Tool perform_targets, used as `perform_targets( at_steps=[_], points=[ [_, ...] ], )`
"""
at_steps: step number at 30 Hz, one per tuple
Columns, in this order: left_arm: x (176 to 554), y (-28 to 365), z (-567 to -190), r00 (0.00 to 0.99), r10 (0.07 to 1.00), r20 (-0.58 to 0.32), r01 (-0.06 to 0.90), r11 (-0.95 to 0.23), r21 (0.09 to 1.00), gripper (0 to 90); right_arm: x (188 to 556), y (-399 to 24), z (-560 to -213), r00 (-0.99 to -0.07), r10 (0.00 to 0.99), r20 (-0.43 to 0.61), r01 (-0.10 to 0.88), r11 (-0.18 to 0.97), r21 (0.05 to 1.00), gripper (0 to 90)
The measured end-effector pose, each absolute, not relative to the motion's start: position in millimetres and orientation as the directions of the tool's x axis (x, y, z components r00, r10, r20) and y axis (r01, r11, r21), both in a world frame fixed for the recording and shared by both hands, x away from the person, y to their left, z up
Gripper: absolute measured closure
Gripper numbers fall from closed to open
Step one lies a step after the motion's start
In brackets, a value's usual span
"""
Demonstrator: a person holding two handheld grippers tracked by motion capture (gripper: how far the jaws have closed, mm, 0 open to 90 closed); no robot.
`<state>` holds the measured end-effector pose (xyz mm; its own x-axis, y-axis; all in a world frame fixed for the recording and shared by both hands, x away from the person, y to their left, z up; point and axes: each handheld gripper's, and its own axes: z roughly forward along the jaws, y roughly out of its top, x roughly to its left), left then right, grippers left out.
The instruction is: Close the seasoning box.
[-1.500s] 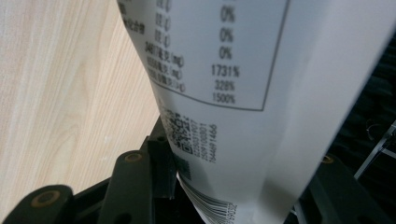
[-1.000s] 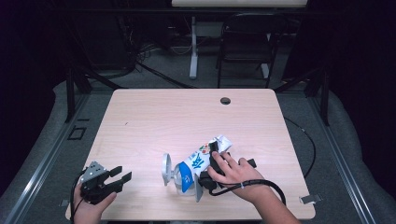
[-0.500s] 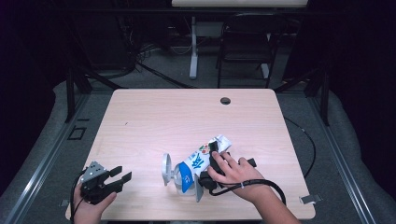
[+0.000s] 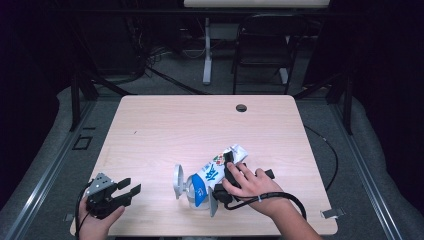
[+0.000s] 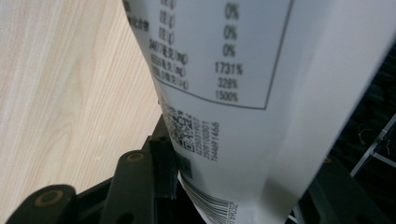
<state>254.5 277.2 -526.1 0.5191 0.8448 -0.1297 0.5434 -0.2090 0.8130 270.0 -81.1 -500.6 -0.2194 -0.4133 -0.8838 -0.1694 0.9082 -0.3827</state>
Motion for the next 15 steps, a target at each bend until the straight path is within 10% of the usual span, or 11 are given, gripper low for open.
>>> perform_targets(
  at_steps=[15],
  points=[
    [254.7,277.8,-526.7,0.516,0.847,-0.131,0.544,-0.206,0.813,50.5,268.9,-80.7,-499.9,-0.21,-0.427,-0.879,-0.167,0.902,-0.398,55.7]
  ],
)
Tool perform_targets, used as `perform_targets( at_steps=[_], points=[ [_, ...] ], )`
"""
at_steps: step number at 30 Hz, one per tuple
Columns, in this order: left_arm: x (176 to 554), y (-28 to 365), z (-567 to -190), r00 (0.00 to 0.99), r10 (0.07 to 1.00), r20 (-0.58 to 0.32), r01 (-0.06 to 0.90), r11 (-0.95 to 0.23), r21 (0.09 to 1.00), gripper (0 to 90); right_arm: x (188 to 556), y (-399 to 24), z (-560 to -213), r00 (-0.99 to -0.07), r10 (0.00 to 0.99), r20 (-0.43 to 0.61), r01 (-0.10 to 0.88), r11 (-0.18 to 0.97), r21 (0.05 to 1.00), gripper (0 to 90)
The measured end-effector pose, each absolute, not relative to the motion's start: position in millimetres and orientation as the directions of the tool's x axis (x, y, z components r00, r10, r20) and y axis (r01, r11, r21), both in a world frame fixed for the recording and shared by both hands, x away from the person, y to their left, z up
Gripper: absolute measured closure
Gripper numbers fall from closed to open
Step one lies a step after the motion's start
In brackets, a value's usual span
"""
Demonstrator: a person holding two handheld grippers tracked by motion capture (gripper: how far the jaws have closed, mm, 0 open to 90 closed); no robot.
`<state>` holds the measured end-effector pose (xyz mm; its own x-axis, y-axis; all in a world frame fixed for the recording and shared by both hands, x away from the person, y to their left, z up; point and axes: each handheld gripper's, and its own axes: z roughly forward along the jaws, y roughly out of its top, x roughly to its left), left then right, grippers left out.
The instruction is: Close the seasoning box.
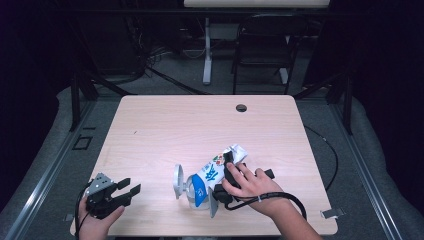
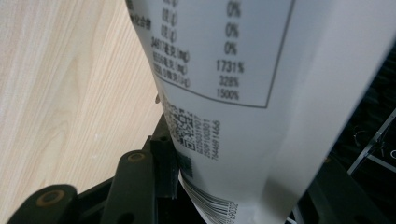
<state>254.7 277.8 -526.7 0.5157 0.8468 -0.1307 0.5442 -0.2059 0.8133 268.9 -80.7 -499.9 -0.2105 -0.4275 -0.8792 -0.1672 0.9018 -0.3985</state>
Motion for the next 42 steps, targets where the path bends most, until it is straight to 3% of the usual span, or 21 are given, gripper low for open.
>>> perform_targets(
  at_steps=[42],
  points=[
    [254.7,278.6,-527.0,0.515,0.847,-0.133,0.545,-0.203,0.813,50.5,266.2,-80.8,-496.2,-0.204,-0.449,-0.87,-0.174,0.891,-0.419,59.3]
  ],
)
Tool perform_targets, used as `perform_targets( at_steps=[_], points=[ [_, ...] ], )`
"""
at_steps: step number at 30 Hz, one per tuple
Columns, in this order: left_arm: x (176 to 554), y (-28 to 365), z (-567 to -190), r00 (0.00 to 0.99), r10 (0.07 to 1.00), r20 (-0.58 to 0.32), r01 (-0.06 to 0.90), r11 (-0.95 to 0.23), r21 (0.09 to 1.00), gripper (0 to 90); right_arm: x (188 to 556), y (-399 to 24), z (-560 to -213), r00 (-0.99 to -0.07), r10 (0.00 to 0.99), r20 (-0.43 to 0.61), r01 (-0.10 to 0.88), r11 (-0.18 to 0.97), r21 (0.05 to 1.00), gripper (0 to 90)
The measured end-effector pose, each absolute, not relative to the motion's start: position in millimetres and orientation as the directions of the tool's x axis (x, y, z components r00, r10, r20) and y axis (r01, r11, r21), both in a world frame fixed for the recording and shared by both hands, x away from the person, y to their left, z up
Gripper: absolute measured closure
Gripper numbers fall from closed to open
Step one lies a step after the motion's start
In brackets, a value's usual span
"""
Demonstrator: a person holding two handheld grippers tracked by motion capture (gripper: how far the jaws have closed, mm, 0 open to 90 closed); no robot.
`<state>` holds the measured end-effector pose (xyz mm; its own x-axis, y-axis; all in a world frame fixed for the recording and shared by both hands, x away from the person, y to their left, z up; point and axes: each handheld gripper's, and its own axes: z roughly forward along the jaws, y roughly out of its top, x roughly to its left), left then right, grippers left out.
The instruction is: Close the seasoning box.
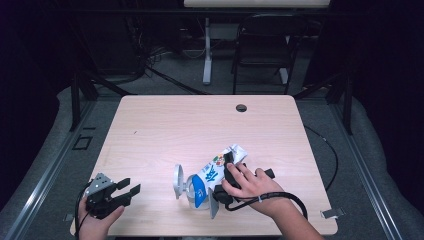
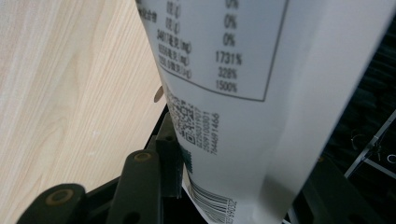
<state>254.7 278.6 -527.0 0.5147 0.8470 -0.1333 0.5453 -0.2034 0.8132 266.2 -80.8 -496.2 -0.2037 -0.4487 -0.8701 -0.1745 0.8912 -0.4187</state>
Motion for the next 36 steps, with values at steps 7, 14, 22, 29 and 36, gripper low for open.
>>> perform_targets(
  at_steps=[7,14,22,29,36],
  points=[
    [254.7,278.8,-526.9,0.514,0.847,-0.133,0.545,-0.203,0.813,50.5,266.0,-81.1,-496.2,-0.198,-0.451,-0.87,-0.178,0.89,-0.421,60.0],
    [254.7,278.7,-526.8,0.514,0.847,-0.133,0.545,-0.203,0.814,50.5,265.8,-81.0,-495.0,-0.199,-0.452,-0.87,-0.18,0.889,-0.421,60.5],
    [254.6,278.9,-526.8,0.514,0.848,-0.133,0.545,-0.203,0.814,50.5,265.8,-80.6,-494.9,-0.198,-0.454,-0.869,-0.18,0.888,-0.423,60.9],
    [254.7,278.9,-526.9,0.514,0.848,-0.133,0.545,-0.203,0.814,50.5,265.6,-80.7,-494.5,-0.196,-0.455,-0.869,-0.18,0.887,-0.425,61.1],
    [254.8,279.5,-527.1,0.512,0.849,-0.133,0.547,-0.203,0.812,50.5,265.6,-80.7,-494.1,-0.192,-0.455,-0.87,-0.183,0.887,-0.423,61.5]
  ],
)
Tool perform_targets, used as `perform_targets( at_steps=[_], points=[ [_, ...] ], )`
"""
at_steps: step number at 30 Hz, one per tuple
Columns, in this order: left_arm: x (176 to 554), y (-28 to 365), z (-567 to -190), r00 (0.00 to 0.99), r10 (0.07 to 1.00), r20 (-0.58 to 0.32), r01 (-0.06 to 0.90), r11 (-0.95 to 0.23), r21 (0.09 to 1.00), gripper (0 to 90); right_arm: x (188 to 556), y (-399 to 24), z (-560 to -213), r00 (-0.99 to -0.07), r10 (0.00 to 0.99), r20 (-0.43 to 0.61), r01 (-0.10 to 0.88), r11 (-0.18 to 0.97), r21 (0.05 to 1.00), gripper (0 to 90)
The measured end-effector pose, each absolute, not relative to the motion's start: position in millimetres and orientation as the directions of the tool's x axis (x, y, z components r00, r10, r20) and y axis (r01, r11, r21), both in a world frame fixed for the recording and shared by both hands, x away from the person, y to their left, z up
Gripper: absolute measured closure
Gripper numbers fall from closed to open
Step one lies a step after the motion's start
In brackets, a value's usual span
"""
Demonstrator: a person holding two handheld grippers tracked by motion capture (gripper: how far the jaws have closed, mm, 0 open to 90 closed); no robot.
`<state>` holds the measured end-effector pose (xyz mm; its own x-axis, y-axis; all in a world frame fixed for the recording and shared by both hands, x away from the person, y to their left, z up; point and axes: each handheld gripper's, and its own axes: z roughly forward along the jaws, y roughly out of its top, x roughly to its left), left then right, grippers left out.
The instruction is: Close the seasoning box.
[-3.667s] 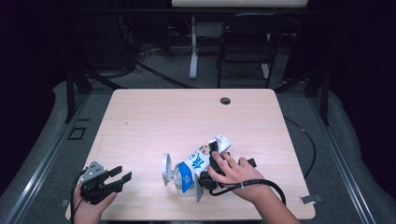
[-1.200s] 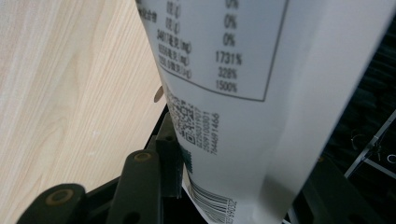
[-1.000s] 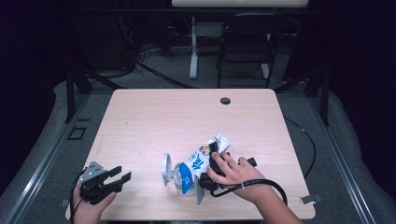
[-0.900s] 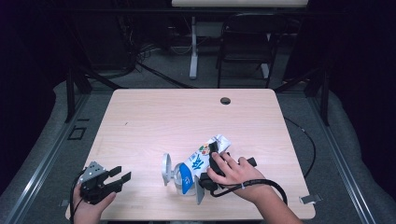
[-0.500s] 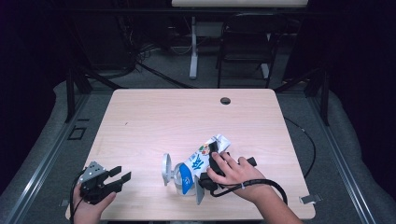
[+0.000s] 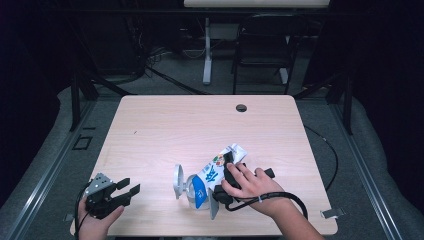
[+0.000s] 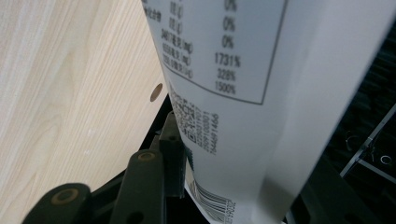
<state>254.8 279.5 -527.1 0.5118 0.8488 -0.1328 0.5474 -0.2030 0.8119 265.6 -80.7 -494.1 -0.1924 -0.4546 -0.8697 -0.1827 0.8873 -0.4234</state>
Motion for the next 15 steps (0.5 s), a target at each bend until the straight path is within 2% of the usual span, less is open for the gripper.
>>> perform_targets(
  at_steps=[15],
  points=[
    [254.8,279.3,-527.1,0.513,0.848,-0.133,0.546,-0.202,0.813,50.5,265.8,-80.6,-493.2,-0.191,-0.45,-0.872,-0.185,0.889,-0.418,62.7]
  ],
)
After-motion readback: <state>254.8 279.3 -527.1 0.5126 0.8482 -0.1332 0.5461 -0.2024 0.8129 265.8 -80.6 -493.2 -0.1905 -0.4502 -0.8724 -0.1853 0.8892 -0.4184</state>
